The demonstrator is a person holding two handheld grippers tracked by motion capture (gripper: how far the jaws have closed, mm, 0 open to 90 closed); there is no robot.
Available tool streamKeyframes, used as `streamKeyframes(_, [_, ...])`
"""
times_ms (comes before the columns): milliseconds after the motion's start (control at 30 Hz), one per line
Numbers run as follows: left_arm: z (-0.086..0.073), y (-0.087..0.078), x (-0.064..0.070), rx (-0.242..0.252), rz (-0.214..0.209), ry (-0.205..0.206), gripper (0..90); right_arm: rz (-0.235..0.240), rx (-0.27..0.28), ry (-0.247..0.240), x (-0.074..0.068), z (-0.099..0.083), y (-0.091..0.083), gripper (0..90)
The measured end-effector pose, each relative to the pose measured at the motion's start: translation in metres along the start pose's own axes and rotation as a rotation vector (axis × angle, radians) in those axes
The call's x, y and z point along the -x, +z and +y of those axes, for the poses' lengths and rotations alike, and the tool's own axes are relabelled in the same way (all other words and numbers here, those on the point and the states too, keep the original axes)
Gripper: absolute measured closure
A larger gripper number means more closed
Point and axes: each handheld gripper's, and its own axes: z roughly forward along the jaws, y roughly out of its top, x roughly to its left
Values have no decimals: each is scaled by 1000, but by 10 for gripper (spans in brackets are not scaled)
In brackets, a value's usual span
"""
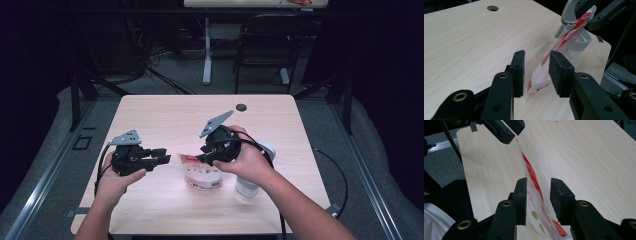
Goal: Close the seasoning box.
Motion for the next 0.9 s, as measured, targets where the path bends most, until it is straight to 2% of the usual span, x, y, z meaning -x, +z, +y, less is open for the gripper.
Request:
streamKeyframes(633, [-1,1,-2,-7,2,-6,657,37,-51,-11,3,9,24,710])
streamKeyframes(900, [-2,0,-3,-11,3,-11,657,45,-81,-39,1,13,36,736])
